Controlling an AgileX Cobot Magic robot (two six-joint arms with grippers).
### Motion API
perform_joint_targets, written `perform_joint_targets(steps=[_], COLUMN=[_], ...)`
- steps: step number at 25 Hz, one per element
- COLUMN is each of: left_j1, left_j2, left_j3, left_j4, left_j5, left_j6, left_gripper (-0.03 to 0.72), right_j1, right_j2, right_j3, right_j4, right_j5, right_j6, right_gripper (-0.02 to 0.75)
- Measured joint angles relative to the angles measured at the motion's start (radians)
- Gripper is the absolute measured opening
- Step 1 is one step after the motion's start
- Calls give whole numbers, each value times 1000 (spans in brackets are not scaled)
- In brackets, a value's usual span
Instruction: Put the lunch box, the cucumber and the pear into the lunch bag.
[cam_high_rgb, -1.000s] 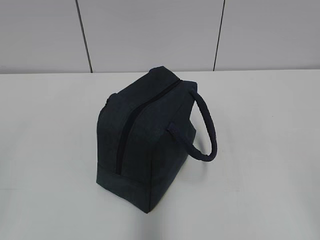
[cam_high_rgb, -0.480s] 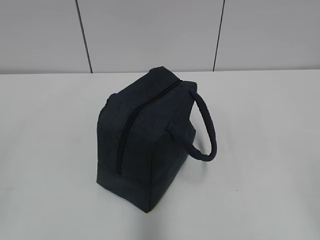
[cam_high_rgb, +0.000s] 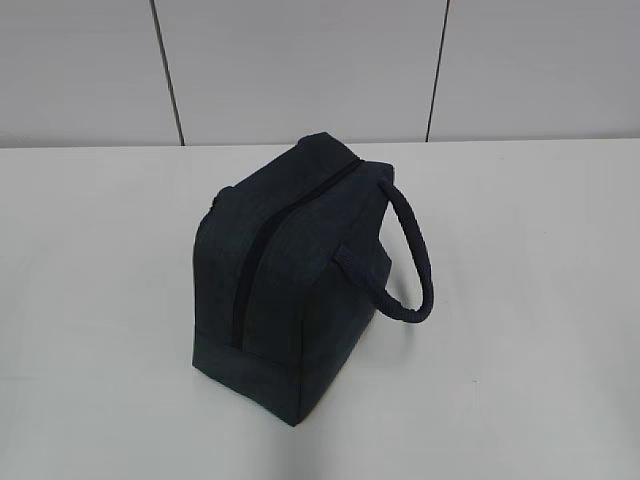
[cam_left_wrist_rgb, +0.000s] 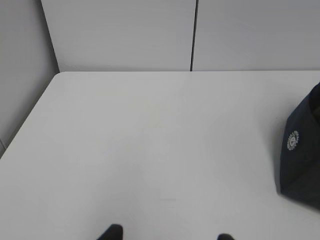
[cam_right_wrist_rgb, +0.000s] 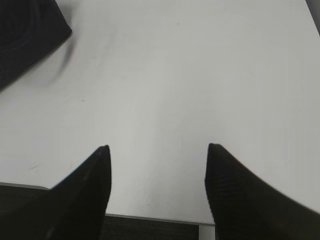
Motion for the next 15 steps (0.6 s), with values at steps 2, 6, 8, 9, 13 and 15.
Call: perform_joint_targets(steps=[2, 6, 8, 9, 13, 15], left_j1=[-1, -2, -2, -2, -2, -2], left_j2=[0, 0, 0, 0, 0, 0], left_j3=[0, 0, 0, 0, 0, 0], left_j4=[0, 0, 0, 0, 0, 0], left_j5=[0, 0, 0, 0, 0, 0], left_j6=[0, 0, 0, 0, 0, 0], left_gripper=[342, 342, 342, 342, 342, 342], right_j1=[0, 0, 0, 0, 0, 0], right_j2=[0, 0, 0, 0, 0, 0], right_j3=[0, 0, 0, 0, 0, 0], right_j4=[0, 0, 0, 0, 0, 0], right_j5=[0, 0, 0, 0, 0, 0], right_j6=[0, 0, 0, 0, 0, 0], right_gripper=[463, 463, 463, 463, 463, 463])
